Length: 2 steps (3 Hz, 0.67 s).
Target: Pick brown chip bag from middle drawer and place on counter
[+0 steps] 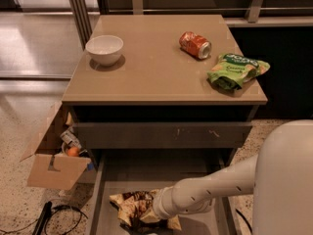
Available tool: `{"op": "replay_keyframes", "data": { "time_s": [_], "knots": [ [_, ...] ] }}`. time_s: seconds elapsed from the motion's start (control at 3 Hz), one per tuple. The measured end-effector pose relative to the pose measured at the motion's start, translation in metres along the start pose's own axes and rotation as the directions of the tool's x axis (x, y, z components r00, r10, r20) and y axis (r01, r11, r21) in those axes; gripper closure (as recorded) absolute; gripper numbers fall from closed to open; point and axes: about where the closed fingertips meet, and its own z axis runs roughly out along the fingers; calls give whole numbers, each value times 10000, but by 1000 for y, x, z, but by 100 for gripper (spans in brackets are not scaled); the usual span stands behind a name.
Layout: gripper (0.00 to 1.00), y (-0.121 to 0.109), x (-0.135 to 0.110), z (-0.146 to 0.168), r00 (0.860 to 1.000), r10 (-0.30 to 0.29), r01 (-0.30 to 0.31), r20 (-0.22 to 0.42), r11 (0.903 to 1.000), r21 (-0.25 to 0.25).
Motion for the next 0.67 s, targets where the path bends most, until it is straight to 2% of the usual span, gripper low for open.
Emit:
{"op": "replay_keyframes", "data": {
  "time_s": [0.33, 0.67],
  "knots": [
    [81, 0, 0, 0, 10000, 0, 0, 0, 10000, 0],
    [100, 0, 0, 0, 10000, 0, 0, 0, 10000, -1]
  ]
}}
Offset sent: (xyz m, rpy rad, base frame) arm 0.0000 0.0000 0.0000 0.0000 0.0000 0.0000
